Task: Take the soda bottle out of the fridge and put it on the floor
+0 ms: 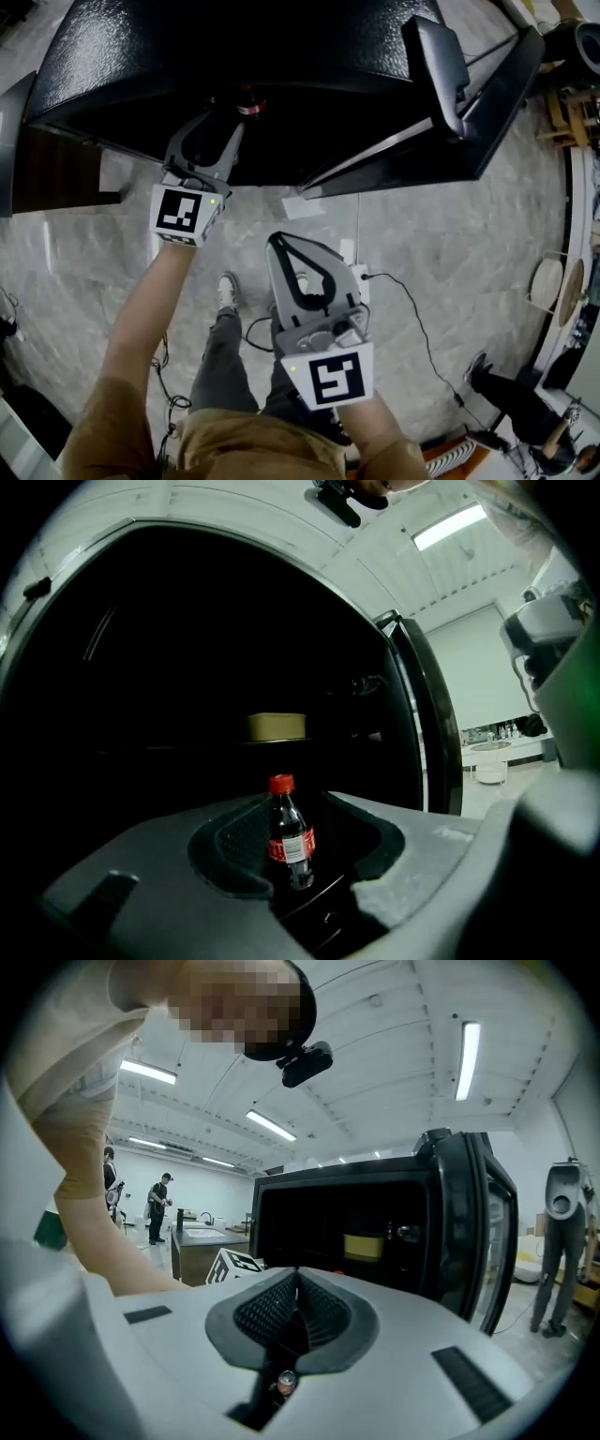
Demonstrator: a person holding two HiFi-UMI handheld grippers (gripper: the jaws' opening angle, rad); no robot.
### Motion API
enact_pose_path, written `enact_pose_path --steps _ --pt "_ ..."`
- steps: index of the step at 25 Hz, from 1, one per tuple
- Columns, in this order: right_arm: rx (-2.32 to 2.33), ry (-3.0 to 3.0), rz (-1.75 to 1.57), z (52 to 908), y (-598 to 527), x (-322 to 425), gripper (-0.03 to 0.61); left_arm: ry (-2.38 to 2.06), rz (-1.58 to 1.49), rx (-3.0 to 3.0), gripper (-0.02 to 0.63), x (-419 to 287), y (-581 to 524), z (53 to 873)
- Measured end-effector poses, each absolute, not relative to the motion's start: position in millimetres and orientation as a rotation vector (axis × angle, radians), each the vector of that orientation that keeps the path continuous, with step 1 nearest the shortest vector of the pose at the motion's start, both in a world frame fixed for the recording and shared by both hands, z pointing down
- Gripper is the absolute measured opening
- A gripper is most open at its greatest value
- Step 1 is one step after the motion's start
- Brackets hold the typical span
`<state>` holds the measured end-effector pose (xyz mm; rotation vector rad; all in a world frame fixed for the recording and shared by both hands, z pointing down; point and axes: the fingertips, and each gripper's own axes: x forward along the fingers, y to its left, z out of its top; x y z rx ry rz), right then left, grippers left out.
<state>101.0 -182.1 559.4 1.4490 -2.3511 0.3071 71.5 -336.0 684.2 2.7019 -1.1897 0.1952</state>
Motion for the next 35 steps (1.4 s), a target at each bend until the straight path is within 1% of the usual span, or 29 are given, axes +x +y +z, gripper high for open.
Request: enact_pose_path --steps 2,5,12,20,28,35 --pt "1.439 -2.358 0.291 559.2 -188.5 102.3 0.003 -1.202 0.216 2.68 0.157 75.0 -342.4 693.1" --pt "1.448 -2.369 0.27 559.2 -202.7 103.6 0.003 -1.209 0.244 2.667 0.22 80.1 -357.1 707.0" --pt "1.429 -2.363 0.27 565.4 -205.9 100.7 0.003 -1.159 0.293 2.668 0.305 99.2 -376.6 726.7" --pt "1.423 -2.368 0.247 562.5 -201.6 88.2 0.003 -1.15 0.277 2.645 0.313 102.4 -389.1 729.3" --pt "1.438 -2.356 0.233 551.9 -168.5 83.5 0.003 -1.157 0.277 2.636 0.311 95.4 -374.6 717.1" --pt "1.429 -2.38 0.274 568.6 -198.3 100.0 0.003 -1.132 0.332 2.596 0.31 117.5 -401.6 750.1"
